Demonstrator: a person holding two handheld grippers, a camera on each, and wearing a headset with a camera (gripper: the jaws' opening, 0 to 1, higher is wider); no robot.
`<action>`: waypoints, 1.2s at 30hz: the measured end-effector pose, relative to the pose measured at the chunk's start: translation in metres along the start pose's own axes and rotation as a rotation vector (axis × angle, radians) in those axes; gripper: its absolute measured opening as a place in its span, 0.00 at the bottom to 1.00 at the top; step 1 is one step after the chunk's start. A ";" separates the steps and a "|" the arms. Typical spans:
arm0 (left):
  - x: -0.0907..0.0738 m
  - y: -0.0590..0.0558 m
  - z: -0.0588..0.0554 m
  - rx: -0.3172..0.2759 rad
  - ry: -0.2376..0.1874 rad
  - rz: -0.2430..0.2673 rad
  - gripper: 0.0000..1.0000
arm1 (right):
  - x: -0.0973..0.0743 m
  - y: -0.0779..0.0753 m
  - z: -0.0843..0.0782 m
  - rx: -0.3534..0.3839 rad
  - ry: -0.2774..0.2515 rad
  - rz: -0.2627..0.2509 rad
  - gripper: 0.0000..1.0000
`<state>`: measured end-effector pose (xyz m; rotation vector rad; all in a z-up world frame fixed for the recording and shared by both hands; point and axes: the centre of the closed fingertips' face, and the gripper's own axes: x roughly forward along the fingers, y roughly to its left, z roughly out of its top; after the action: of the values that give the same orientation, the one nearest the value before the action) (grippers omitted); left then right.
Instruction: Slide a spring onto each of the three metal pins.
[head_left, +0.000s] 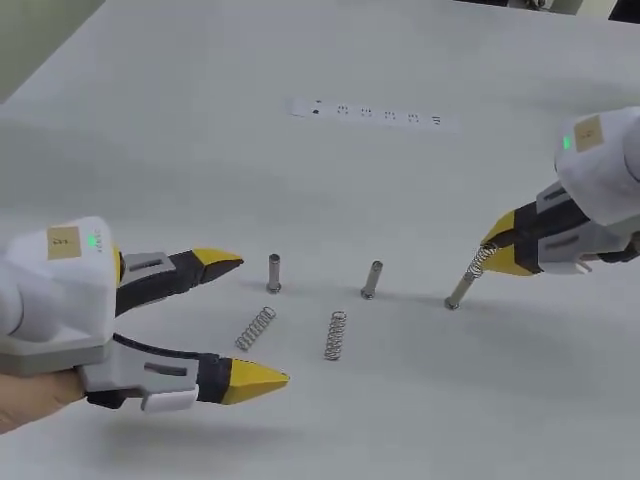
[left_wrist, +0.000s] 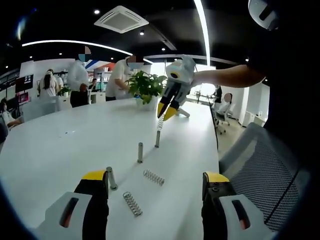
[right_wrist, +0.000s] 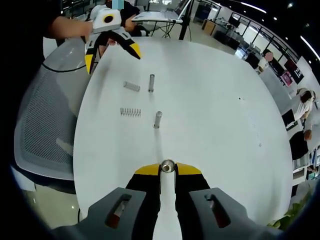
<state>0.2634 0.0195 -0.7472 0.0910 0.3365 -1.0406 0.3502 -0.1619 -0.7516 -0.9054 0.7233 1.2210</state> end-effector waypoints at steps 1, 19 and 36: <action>0.000 0.000 0.000 0.002 0.000 0.001 0.73 | 0.000 0.000 0.000 0.003 0.002 0.004 0.07; -0.001 0.001 0.002 -0.005 -0.008 0.000 0.72 | 0.007 0.003 -0.004 0.008 0.016 0.021 0.07; -0.002 0.003 0.007 -0.010 -0.023 -0.003 0.72 | 0.016 0.003 -0.008 0.026 0.025 0.041 0.07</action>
<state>0.2669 0.0212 -0.7398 0.0697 0.3207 -1.0423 0.3505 -0.1614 -0.7703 -0.8891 0.7794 1.2359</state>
